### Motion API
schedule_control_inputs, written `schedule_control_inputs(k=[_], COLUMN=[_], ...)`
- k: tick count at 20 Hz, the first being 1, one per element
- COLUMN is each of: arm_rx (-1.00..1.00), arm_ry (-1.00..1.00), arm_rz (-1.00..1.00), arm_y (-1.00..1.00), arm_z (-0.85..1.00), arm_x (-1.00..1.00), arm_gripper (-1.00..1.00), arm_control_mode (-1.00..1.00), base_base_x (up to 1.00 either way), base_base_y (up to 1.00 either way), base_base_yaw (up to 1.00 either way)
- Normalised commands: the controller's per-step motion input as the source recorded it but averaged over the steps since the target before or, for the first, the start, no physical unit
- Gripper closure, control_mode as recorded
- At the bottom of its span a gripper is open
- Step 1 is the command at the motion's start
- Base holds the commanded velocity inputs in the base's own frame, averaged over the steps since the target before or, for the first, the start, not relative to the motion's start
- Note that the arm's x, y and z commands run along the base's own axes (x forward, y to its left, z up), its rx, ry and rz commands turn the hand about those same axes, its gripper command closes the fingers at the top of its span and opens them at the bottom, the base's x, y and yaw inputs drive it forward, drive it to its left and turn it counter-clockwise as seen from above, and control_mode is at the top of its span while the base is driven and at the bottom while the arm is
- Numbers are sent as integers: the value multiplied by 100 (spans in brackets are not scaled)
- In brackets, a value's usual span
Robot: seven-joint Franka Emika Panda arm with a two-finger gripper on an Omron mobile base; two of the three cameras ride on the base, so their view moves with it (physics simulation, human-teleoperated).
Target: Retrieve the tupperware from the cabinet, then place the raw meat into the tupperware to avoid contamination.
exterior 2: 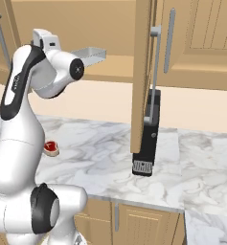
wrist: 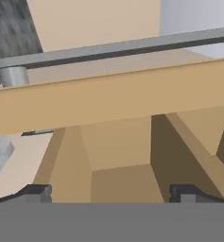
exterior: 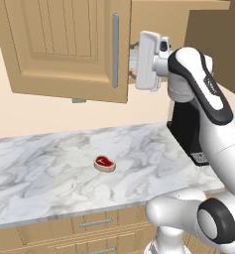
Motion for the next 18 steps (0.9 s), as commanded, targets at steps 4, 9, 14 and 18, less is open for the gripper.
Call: schedule_control_inputs(k=[4,9,14,18], arm_rx=[0,0,0,0], arm_ry=[0,0,0,0], arm_rz=[1,3,3,5], arm_y=[12,15,18,21], arm_z=[0,0,0,0], arm_x=[2,0,0,-5], arm_gripper=[-100,-100,-100,-100], arm_control_mode=[-100,-100,-100,-100], base_base_x=[0,0,0,0], base_base_y=[0,0,0,0], base_base_yaw=[0,0,0,0])
